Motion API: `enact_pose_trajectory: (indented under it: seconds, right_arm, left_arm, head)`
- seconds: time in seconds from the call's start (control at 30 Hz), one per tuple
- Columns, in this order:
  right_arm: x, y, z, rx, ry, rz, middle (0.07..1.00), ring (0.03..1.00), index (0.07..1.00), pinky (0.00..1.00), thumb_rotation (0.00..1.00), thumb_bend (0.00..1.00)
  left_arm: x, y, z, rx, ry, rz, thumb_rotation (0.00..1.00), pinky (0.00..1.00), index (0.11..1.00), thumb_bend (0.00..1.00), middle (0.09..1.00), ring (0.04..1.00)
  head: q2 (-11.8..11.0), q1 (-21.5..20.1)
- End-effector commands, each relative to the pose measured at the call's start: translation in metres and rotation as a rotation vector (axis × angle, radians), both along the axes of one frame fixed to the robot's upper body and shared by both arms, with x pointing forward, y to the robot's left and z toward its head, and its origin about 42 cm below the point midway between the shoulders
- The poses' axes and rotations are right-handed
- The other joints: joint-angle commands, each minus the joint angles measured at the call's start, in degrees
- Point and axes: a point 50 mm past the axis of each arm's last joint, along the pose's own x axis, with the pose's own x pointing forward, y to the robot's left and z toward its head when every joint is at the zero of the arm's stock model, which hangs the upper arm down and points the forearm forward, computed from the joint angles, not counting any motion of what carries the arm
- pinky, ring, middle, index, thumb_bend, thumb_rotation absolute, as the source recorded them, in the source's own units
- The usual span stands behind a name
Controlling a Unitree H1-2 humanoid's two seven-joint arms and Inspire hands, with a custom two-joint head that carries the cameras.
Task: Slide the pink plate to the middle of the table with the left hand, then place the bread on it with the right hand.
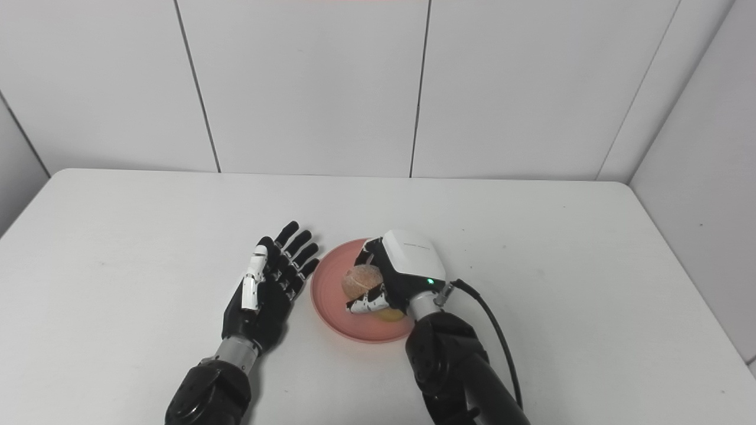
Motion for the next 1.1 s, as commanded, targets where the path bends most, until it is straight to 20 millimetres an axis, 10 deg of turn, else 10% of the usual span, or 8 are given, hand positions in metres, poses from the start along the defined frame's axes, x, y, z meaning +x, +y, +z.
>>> enact_pose_trajectory:
  seconds: [0.0, 0.47, 1.07]
  right_arm:
    - [0.000, 0.001, 0.012, -0.006, -0.063, 0.023, 0.661, 0.580, 0.680, 0.46, 0.29, 0.66]
    - [-0.004, 0.002, 0.021, -0.031, -0.034, 0.054, 0.971, 0.947, 0.990, 0.90, 0.77, 0.93]
    - [-0.019, 0.000, 0.061, 0.072, -0.236, 0.117, 1.000, 0.993, 1.000, 0.94, 0.85, 1.00]
  left_arm:
    - [-0.008, -0.002, -0.021, 0.019, 0.115, -0.005, 1.00, 0.92, 0.899, 0.37, 0.917, 0.913]
    - [-0.008, -0.003, -0.022, 0.013, 0.114, 0.001, 1.00, 0.89, 0.874, 0.37, 0.898, 0.902]
    - [-0.008, -0.002, -0.022, 0.015, 0.107, -0.006, 1.00, 0.90, 0.893, 0.37, 0.906, 0.904]
  head:
    - [-0.05, 0.01]
    - [-0.06, -0.07]
    - [-0.19, -0.08]
